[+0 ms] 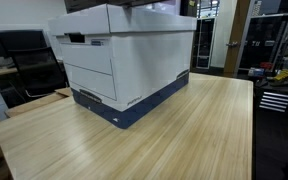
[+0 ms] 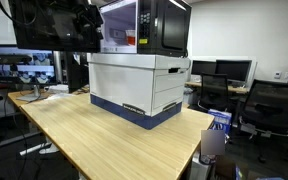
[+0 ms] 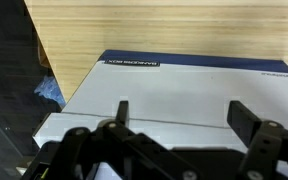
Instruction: Remove the bowl from the microwave
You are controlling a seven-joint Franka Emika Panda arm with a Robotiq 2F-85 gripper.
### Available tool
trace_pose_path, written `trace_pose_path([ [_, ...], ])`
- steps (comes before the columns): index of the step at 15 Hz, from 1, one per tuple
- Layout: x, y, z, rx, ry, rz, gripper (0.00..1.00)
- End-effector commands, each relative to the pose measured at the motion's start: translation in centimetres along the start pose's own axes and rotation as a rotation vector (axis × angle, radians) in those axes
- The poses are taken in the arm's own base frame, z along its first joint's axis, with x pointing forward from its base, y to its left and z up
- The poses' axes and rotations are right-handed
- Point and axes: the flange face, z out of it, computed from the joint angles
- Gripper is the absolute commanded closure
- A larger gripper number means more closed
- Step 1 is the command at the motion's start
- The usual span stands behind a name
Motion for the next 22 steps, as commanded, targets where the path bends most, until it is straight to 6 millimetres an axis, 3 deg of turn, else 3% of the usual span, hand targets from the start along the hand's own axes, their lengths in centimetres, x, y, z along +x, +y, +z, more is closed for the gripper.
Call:
trace_pose_path([
  [1, 0.0, 0.0, -0.1, 0.000, -0.001, 0.000, 0.00],
  [12, 0.1, 0.0, -0.1, 0.001, 0.004, -0.003, 0.00],
  [22, 1.4, 0.4, -0.9, 0.054, 0.270, -0.055, 0.00],
])
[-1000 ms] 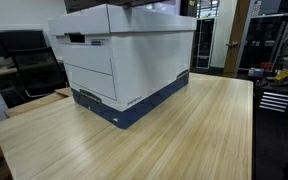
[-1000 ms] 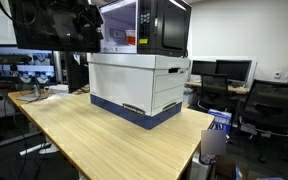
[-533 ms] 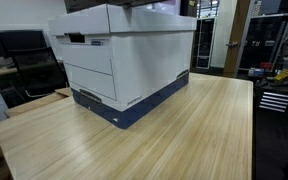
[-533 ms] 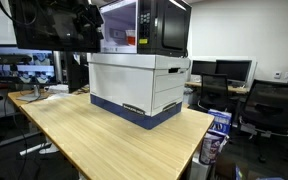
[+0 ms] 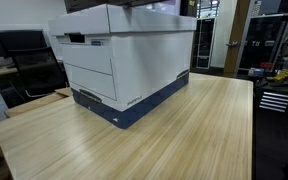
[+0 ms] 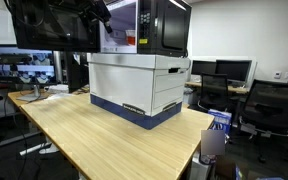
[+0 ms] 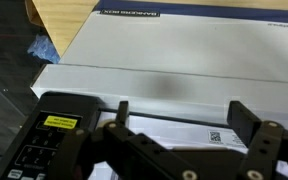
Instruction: Remove the bowl from the microwave
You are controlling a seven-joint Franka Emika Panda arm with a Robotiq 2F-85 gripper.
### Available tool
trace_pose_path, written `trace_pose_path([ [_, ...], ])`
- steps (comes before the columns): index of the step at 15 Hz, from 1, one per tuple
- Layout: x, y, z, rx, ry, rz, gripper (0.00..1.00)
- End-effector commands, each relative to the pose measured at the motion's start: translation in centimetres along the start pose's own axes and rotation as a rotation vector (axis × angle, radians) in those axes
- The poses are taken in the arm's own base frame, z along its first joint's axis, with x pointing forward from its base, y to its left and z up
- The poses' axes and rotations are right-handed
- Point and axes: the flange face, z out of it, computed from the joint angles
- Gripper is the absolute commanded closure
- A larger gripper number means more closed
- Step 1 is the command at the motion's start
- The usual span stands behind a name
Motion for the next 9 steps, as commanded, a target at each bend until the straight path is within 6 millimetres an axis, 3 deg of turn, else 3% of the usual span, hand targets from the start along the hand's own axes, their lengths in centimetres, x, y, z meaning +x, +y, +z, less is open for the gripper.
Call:
trace_pose_path([
  [1, -0.5, -0.2, 0.6, 0.040, 0.086, -0.085, 0.00],
  [9, -1.0, -0.8, 2.3, 0.040, 0.292, -0.242, 0.00],
])
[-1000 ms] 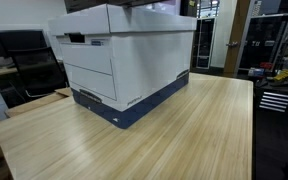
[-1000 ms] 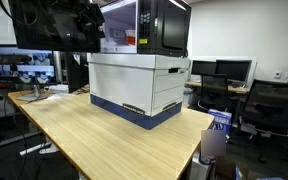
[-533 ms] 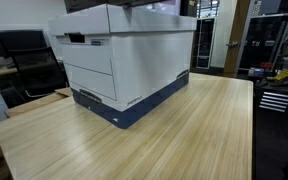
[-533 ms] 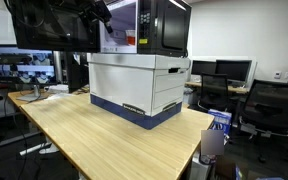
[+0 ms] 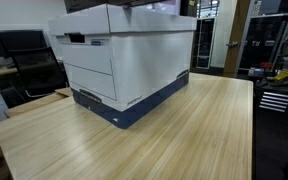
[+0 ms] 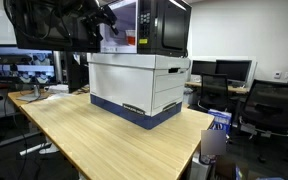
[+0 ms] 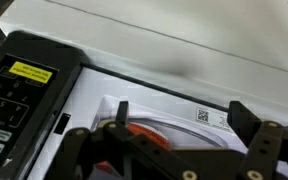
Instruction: Remove the bowl from the microwave
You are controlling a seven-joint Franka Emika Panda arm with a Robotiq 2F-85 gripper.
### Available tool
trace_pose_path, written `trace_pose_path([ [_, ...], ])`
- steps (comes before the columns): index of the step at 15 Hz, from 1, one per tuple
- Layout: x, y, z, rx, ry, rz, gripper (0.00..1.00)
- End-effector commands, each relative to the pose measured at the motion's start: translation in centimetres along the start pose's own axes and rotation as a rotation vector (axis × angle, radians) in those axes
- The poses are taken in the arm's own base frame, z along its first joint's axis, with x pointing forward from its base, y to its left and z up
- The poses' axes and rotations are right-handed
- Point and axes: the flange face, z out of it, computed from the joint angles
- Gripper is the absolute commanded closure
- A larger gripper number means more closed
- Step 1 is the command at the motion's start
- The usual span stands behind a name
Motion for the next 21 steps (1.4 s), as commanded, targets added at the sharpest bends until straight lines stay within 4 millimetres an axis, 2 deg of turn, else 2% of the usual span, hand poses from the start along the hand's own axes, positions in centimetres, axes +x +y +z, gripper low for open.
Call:
trace_pose_path([
  [1, -0.7, -0.3, 0.2, 0.022, 0.092, -0.044, 0.00],
  [12, -0.6, -0.2, 0.1, -0.001, 0.388, -0.079, 0.00],
  [17, -0.9, 0.5, 0.5, -0.016, 0.458, -0.089, 0.00],
  [21, -0.8, 1.4, 1.0, -0.057, 0.578, -0.117, 0.00],
])
